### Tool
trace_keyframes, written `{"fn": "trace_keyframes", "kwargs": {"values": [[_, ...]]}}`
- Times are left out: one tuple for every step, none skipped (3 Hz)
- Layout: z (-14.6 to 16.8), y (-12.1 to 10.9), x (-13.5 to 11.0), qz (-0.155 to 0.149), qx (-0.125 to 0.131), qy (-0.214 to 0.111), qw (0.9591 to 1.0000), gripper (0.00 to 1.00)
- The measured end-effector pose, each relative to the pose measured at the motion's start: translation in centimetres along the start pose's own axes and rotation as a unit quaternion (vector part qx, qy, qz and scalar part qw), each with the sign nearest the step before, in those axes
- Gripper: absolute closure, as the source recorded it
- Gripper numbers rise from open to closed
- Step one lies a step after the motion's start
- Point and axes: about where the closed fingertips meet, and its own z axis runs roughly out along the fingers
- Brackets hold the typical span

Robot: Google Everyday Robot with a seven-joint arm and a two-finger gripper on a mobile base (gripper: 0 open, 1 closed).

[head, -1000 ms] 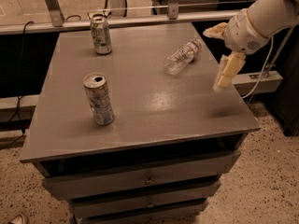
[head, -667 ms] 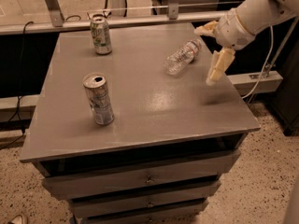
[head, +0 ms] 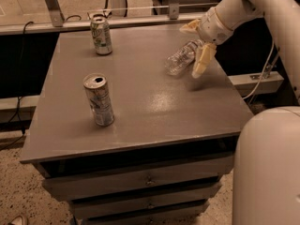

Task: Pick water bottle

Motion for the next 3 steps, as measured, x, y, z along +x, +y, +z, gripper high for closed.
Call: {"fn": "trace_keyframes", "kwargs": {"values": [[2.2, -0.9, 0.4, 0.003, -0.013, 0.015, 0.9998, 0.0], [4.2, -1.3, 0.3, 0.002, -0.027, 0.029, 0.9992, 0.15], [5.0, -1.4, 0.5, 0.009, -0.032, 0.036, 0.9988, 0.38]]}}
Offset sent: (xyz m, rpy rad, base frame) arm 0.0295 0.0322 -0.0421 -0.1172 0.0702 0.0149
